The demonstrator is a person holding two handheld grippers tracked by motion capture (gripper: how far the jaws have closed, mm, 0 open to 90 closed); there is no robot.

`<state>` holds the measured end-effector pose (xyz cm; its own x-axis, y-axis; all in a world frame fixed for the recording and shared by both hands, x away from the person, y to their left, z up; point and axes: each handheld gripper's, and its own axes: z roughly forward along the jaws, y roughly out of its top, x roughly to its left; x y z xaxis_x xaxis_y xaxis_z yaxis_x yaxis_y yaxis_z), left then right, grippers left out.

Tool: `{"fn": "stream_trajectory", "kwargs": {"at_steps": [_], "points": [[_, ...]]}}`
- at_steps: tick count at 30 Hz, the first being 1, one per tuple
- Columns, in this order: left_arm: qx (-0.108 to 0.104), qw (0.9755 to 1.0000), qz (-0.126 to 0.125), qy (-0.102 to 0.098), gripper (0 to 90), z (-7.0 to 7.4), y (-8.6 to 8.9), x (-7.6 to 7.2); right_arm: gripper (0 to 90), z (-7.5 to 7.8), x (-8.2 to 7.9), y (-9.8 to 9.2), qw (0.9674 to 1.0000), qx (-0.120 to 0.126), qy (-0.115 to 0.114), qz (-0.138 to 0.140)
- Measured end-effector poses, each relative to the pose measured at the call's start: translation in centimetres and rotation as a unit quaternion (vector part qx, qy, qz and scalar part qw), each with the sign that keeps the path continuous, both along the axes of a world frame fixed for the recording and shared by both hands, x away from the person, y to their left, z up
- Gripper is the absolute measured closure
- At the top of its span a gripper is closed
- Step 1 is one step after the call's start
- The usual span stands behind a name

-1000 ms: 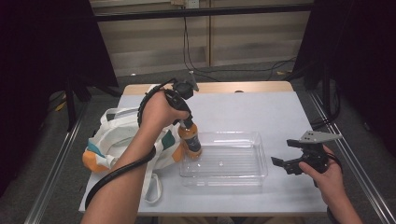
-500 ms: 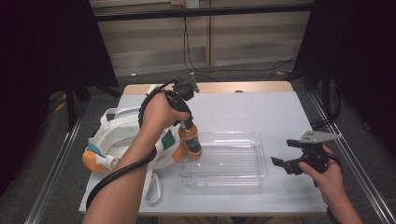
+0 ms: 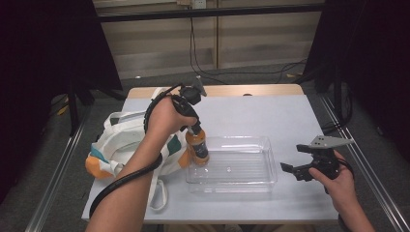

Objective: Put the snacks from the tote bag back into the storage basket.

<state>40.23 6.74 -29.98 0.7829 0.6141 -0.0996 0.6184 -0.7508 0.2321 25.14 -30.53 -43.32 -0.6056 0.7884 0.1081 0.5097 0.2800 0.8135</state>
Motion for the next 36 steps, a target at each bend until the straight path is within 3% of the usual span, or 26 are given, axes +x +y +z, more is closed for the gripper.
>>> {"fn": "stream_trajectory", "kwargs": {"at_steps": [24, 36], "points": [[-0.030, 0.9995, -0.005, -0.002, 56.5, -0.7, -0.5, -0.7, 3.1, -0.1, -0.8, -0.6, 0.9999, -0.005, 0.002, -0.009], [-0.028, 0.9995, -0.013, -0.006, 55.1, -0.8, -0.4, -0.8, 3.1, -0.2, -1.0, -0.8, 0.9999, -0.002, 0.004, -0.016]]}}
